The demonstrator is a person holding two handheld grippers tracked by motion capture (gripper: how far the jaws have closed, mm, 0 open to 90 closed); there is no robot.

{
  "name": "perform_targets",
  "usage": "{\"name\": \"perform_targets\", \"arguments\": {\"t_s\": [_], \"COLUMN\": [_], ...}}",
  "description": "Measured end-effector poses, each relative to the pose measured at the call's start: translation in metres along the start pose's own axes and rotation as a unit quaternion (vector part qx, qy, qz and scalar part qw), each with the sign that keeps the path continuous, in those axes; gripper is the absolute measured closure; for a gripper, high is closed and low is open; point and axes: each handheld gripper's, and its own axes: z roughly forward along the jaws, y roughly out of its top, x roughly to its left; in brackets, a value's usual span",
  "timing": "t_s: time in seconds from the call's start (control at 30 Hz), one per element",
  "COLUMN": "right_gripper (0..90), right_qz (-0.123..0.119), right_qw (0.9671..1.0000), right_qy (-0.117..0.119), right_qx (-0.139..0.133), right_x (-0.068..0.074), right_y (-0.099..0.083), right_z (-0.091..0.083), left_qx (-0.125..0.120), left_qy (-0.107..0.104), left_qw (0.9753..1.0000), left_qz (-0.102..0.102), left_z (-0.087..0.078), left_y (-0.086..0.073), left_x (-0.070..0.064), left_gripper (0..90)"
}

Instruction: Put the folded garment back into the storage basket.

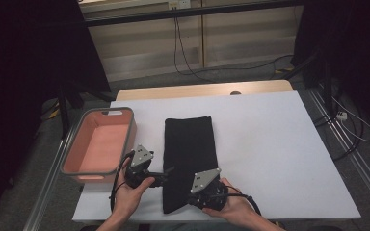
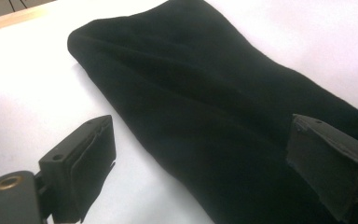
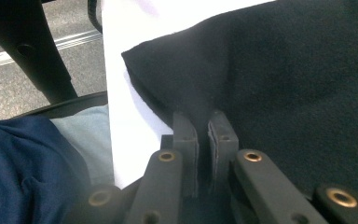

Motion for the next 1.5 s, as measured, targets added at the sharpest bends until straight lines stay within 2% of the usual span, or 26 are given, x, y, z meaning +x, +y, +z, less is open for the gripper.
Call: {"name": "perform_targets", "arguments": {"t_s": [0.07, 0.13, 0.2, 0.23, 0.27, 0.3, 0.43, 0.5, 0.63, 0.73, 0.8, 0.87, 0.9, 0.97, 1.03, 1.13, 1.2, 1.27, 1.3, 1.37, 1.5], "right_gripper": [84.9, 84.9, 85.0, 85.0, 85.0, 85.0, 85.1, 85.1, 85.1, 85.0, 85.1, 85.0, 85.1, 85.0, 85.0, 85.0, 85.0, 85.1, 85.0, 85.0, 85.0], "right_qz": [0.001, -0.002, 0.0, 0.0, 0.0, -0.001, 0.007, 0.01, 0.009, 0.011, 0.011, 0.01, 0.011, 0.011, 0.01, 0.006, 0.006, 0.005, 0.005, 0.004, 0.004], "right_qw": [1.0, 1.0, 1.0, 1.0, 1.0, 1.0, 0.9999, 0.9998, 0.9998, 0.9996, 0.9995, 0.9995, 0.9994, 0.9994, 0.9994, 0.9993, 0.9993, 0.9993, 0.9993, 0.9993, 0.9993], "right_qy": [0.003, 0.003, 0.005, 0.005, 0.005, 0.006, 0.011, 0.017, 0.019, 0.023, 0.028, 0.028, 0.03, 0.032, 0.03, 0.033, 0.033, 0.034, 0.034, 0.034, 0.034], "right_qx": [-0.002, -0.003, -0.004, -0.003, -0.003, -0.003, -0.002, -0.006, -0.007, -0.01, -0.012, -0.012, -0.012, -0.013, -0.014, -0.015, -0.014, -0.015, -0.013, -0.015, -0.013], "right_x": [0.0, 0.0, 0.001, 0.001, 0.002, 0.002, 0.001, 0.001, 0.003, 0.003, 0.003, 0.003, 0.004, 0.005, 0.006, 0.008, 0.008, 0.008, 0.008, 0.008, 0.008], "right_y": [0.0, 0.0, 0.0, 0.001, 0.001, 0.001, 0.001, 0.002, 0.003, 0.003, 0.003, 0.003, 0.003, 0.004, 0.004, 0.003, 0.003, 0.003, 0.003, 0.003, 0.002], "right_z": [0.0, -0.001, -0.001, -0.001, -0.001, -0.001, 0.0, 0.0, 0.0, 0.0, 0.0, 0.0, 0.0, 0.0, -0.001, -0.002, -0.002, -0.002, -0.001, -0.001, 0.0], "left_qx": [-0.005, -0.007, -0.005, -0.006, -0.009, -0.009, -0.005, -0.004, -0.005, -0.014, -0.013, -0.008, -0.008, -0.01, -0.009, -0.008, 0.001, 0.007, 0.007, 0.011, 0.032], "left_qy": [0.01, 0.009, -0.019, -0.023, -0.016, -0.017, -0.013, -0.002, -0.003, 0.0, 0.008, 0.002, 0.006, 0.014, 0.016, 0.033, 0.03, 0.037, 0.049, 0.041, 0.062], "left_qw": [0.9999, 0.9999, 0.9995, 0.9995, 0.9998, 0.9998, 0.9999, 1.0, 0.9999, 0.9999, 0.9998, 0.9998, 0.9997, 0.9996, 0.9993, 0.9989, 0.9981, 0.9979, 0.9975, 0.9965, 0.9949], "left_qz": [0.001, -0.003, -0.026, -0.019, 0.0, 0.003, 0.004, 0.003, 0.01, -0.003, -0.011, -0.02, -0.021, -0.02, -0.033, -0.033, -0.054, -0.052, -0.05, -0.072, -0.072], "left_z": [0.002, 0.005, 0.009, 0.011, 0.013, 0.016, 0.024, 0.028, 0.035, 0.039, 0.044, 0.048, 0.05, 0.055, 0.06, 0.069, 0.075, 0.081, 0.084, 0.09, 0.102], "left_y": [0.003, 0.006, 0.008, 0.009, 0.01, 0.01, 0.015, 0.02, 0.033, 0.04, 0.044, 0.049, 0.052, 0.057, 0.062, 0.064, 0.063, 0.064, 0.063, 0.063, 0.059], "left_x": [0.002, 0.006, 0.01, 0.01, 0.011, 0.011, 0.015, 0.019, 0.026, 0.032, 0.035, 0.036, 0.036, 0.038, 0.041, 0.048, 0.054, 0.059, 0.061, 0.067, 0.08], "left_gripper": [8.9, 8.9, 8.8, 8.5, 8.4, 8.4, 8.4, 8.5, 8.4, 8.4, 8.4, 8.5, 9.1, 12.3, 14.4, 18.3, 20.0, 25.8, 28.5, 33.0, 43.0]}}
